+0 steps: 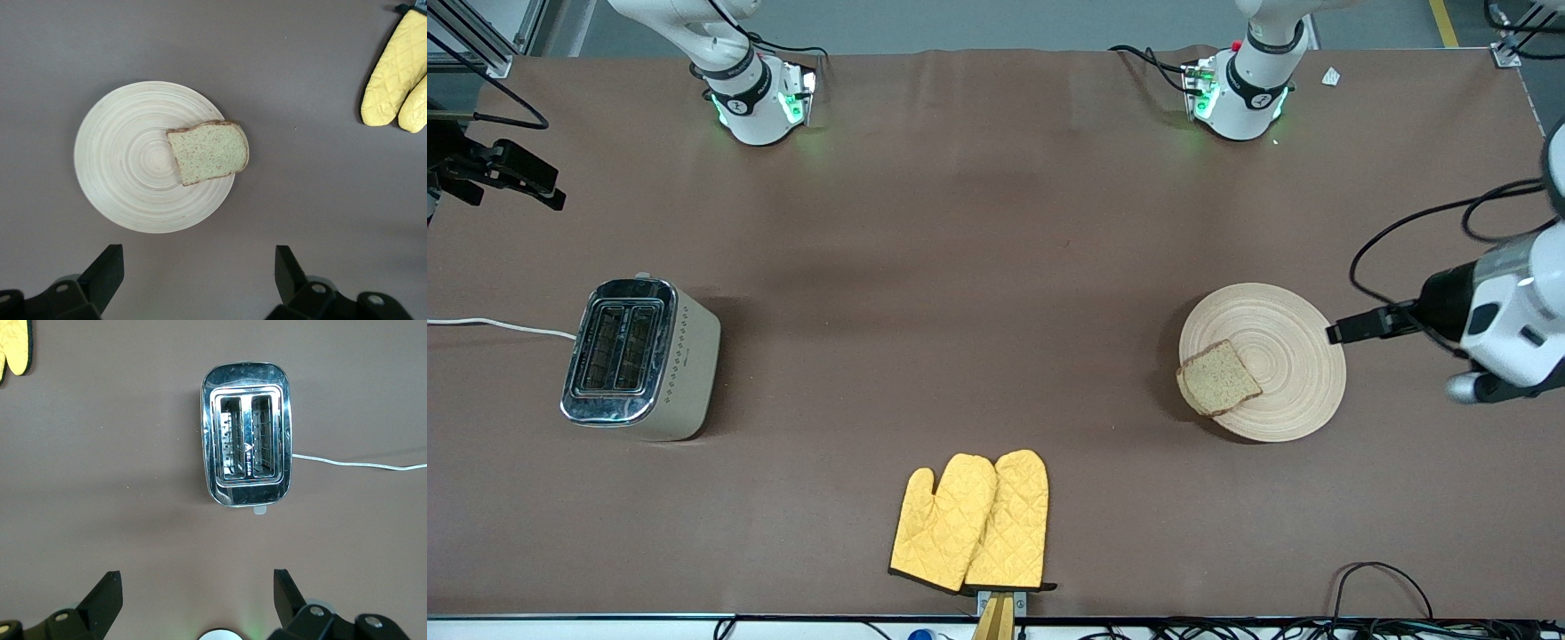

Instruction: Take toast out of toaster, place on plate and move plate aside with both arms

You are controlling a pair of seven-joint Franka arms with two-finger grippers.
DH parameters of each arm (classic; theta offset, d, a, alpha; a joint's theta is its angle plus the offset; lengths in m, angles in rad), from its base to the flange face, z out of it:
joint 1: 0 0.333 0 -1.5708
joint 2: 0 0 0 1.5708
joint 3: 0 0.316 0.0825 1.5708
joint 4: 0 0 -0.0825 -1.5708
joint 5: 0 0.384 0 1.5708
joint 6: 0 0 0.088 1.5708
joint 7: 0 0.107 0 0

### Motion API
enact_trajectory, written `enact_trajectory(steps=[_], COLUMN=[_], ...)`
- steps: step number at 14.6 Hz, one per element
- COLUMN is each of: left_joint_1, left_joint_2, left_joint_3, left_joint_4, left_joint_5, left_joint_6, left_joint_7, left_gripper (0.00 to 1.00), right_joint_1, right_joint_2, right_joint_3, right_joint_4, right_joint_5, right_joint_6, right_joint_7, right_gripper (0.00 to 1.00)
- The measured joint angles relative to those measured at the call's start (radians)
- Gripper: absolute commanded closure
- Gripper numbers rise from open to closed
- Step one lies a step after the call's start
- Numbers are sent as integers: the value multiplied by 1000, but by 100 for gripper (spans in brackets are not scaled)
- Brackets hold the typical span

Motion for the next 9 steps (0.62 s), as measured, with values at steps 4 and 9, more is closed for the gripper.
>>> enact_trajectory(steps=[4, 9], left_joint_1=[-44, -136], left_joint_2=[-131, -342], left_joint_3=[83, 184], left_joint_4=[-32, -204], left_joint_5=[86, 95], left_joint_6=[-42, -50], left_joint_7=[63, 173], left_gripper=[0, 0], right_joint_1=[0, 0], right_joint_2=[0, 0], right_joint_3=[0, 0], right_joint_4=[0, 0], right_joint_5=[0, 0], right_joint_6=[0, 0], right_joint_7=[0, 0], right_gripper=[0, 0])
